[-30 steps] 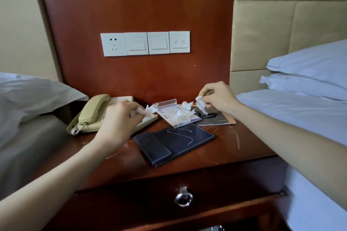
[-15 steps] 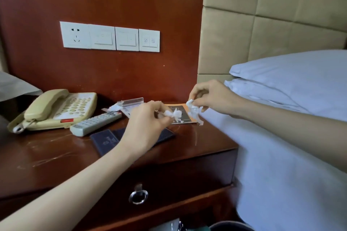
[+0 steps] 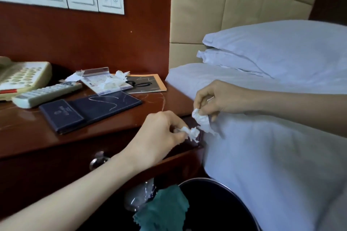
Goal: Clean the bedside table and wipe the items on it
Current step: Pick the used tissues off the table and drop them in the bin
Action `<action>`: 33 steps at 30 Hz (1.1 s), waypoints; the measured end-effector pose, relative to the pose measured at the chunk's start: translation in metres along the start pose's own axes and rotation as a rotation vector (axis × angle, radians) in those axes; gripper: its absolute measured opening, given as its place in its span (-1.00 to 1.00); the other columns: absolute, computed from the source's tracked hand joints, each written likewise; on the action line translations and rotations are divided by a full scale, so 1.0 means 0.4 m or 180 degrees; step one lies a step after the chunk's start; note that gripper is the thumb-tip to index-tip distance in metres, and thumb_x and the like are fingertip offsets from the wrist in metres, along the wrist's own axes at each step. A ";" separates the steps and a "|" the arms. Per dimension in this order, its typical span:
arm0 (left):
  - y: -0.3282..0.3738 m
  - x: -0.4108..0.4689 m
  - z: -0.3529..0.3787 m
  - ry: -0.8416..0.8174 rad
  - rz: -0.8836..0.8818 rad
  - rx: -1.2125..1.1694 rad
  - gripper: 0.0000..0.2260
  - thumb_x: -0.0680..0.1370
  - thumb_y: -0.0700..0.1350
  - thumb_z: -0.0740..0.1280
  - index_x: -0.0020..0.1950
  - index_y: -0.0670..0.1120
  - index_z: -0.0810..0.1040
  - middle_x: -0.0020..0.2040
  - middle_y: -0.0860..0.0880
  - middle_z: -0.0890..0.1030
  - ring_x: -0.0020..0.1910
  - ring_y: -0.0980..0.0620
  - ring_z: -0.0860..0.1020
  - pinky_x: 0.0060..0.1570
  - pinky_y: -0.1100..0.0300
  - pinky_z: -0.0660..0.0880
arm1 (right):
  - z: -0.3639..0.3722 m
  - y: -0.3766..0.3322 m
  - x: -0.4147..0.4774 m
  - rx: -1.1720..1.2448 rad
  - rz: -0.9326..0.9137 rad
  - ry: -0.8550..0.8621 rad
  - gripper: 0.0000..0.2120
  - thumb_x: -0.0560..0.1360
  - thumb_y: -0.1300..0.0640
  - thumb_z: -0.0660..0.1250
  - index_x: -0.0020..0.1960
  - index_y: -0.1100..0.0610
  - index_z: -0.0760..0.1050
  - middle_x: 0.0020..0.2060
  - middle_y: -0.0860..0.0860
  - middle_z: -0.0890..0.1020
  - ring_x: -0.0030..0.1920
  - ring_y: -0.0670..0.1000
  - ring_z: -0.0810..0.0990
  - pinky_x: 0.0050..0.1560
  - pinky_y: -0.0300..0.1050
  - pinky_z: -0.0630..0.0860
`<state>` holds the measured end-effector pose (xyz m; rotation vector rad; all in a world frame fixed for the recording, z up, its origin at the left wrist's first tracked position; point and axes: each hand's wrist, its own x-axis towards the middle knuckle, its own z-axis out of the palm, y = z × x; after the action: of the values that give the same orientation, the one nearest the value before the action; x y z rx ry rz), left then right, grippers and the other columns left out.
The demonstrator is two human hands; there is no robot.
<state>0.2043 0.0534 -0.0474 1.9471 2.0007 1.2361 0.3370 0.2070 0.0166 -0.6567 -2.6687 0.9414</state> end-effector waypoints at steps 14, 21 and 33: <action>-0.082 -0.109 0.209 -0.1228 -0.0726 -0.0183 -0.93 0.46 -0.11 0.42 -0.07 -0.03 0.59 -0.27 0.09 0.58 -0.38 0.24 0.47 -0.41 0.45 0.34 | 0.180 0.130 -0.027 -0.0677 0.0800 -0.1164 -0.92 0.42 0.44 0.31 -0.14 0.32 0.56 -0.39 0.14 0.60 -0.36 0.07 0.64 -0.35 -0.22 0.60; -0.087 -0.136 0.225 -0.1388 -0.0934 -0.0333 -0.83 0.49 -0.06 0.40 0.06 -0.01 0.57 -0.15 0.15 0.58 -0.25 0.25 0.55 -0.38 0.51 0.36 | 0.216 0.165 -0.041 -0.0671 0.1043 -0.1446 -0.85 0.43 0.37 0.33 -0.01 0.35 0.57 -0.29 0.12 0.65 -0.24 0.07 0.65 -0.22 -0.16 0.61; -0.031 -0.026 0.008 -0.0721 -0.0651 -0.0481 -0.90 0.50 -0.19 0.38 -0.09 0.02 0.60 -0.17 -0.05 0.68 -0.17 0.00 0.66 -0.15 0.09 0.63 | 0.081 0.069 -0.002 -0.0288 0.0682 -0.1239 -0.87 0.47 0.31 0.33 -0.02 0.33 0.58 -0.17 0.19 0.66 -0.17 0.09 0.66 -0.18 -0.20 0.59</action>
<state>0.1984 0.0476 -0.0616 1.6812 1.8797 1.0350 0.3351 0.2085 -0.0258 -0.8729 -3.0417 1.1073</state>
